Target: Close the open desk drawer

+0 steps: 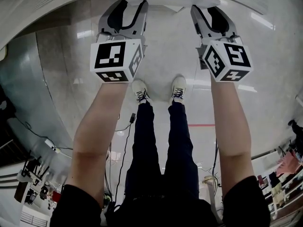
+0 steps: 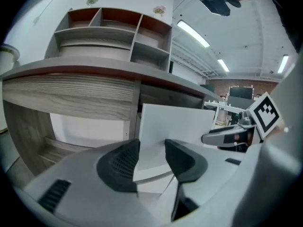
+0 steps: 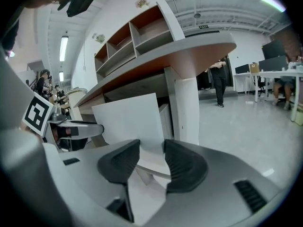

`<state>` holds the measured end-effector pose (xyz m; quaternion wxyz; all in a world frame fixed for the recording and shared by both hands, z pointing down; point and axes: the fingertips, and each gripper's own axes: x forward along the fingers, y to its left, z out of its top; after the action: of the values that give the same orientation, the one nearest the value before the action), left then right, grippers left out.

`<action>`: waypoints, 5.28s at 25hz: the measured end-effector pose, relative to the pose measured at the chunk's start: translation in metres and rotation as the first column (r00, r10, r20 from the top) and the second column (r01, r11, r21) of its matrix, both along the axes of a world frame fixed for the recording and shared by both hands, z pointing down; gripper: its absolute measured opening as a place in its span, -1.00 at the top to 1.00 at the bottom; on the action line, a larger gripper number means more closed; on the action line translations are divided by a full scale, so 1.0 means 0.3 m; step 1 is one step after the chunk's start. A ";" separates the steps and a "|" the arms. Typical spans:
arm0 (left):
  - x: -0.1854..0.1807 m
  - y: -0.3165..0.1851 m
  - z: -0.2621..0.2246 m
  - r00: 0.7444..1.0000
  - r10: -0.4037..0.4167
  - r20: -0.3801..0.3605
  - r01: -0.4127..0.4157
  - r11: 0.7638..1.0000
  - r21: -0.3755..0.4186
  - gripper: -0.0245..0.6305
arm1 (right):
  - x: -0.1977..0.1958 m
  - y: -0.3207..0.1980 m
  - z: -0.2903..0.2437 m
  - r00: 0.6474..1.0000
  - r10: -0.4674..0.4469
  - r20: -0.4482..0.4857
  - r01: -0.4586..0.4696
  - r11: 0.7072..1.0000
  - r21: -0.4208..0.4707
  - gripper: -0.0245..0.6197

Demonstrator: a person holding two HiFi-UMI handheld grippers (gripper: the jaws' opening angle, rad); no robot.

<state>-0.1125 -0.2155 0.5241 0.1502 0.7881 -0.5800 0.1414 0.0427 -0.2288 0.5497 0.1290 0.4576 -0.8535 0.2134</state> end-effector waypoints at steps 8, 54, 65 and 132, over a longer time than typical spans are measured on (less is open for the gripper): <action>0.006 -0.036 -0.022 0.999 -0.034 -0.011 0.034 0.999 0.009 0.38 | 0.015 -0.044 -0.027 0.988 0.145 -0.045 -0.145 0.989 0.003 0.37; 0.117 0.412 -0.311 0.977 0.008 -0.213 -0.005 1.000 0.019 0.89 | -0.101 0.348 -0.381 0.994 -0.038 0.106 0.036 0.999 0.019 0.87; 0.182 0.649 -0.510 0.964 0.172 -0.205 -0.169 0.985 0.030 0.89 | -0.162 0.622 -0.593 0.979 -0.191 0.072 0.189 0.981 0.035 0.87; 0.330 0.884 -0.776 0.834 0.493 -0.248 -0.505 0.863 0.016 0.89 | -0.144 0.945 -0.868 0.925 -0.320 0.207 0.322 0.947 0.026 0.87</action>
<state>-0.0135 0.0498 0.2914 0.1978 0.9192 -0.3279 0.0921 -0.0005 0.0548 0.2893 0.0739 0.2865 -0.9247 0.2395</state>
